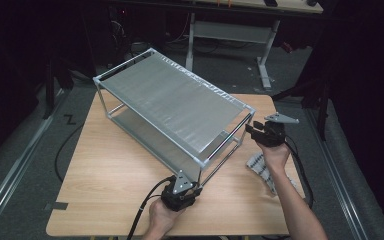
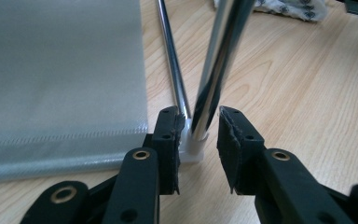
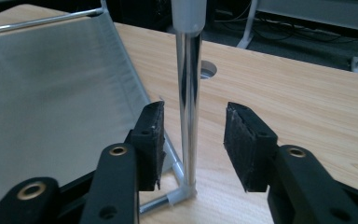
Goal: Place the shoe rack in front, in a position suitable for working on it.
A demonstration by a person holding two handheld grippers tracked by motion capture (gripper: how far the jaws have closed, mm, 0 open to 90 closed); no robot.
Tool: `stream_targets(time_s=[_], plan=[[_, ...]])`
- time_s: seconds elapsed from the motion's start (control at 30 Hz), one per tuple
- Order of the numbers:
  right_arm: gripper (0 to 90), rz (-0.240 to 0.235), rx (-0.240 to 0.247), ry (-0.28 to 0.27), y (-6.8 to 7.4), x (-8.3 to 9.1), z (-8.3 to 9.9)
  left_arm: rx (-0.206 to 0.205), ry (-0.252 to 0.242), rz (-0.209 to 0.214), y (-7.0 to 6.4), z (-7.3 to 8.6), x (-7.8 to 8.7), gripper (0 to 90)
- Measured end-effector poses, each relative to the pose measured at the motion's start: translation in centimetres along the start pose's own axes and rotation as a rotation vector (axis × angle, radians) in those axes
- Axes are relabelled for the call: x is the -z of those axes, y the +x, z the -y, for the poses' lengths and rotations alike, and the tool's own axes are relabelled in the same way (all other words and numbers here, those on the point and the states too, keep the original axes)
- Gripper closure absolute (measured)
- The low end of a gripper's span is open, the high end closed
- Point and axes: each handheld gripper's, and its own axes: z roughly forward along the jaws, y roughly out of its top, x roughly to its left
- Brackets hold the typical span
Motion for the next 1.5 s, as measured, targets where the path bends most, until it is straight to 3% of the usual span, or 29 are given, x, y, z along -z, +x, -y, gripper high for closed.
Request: stream_targets(time_s=[0.27,0.6,0.7,1.13,1.5], plan=[[68.4,-0.013,0.004,-0.011,0.5,-1.4,-0.2,0.001,0.004,-0.004,0.1,-0.3,-0.2,77.4],[76.6,0.043,0.04,0.009,1.1,-2.0,-1.1,-0.004,0.013,-0.003,0.1,-0.4,-0.2,78.3],[79.7,0.045,0.024,0.009,0.9,-2.1,-1.1,-0.008,0.014,-0.003,0.1,-0.4,-0.2,78.4],[80.7,0.04,0.045,0.014,1.1,-1.6,-0.8,-0.007,0.014,0.004,0.1,-0.1,0.2,78.4],[81.0,0.031,0.042,0.003,1.1,-0.9,-0.1,0.002,0.009,-0.016,0.5,0.3,1.0,78.7]])
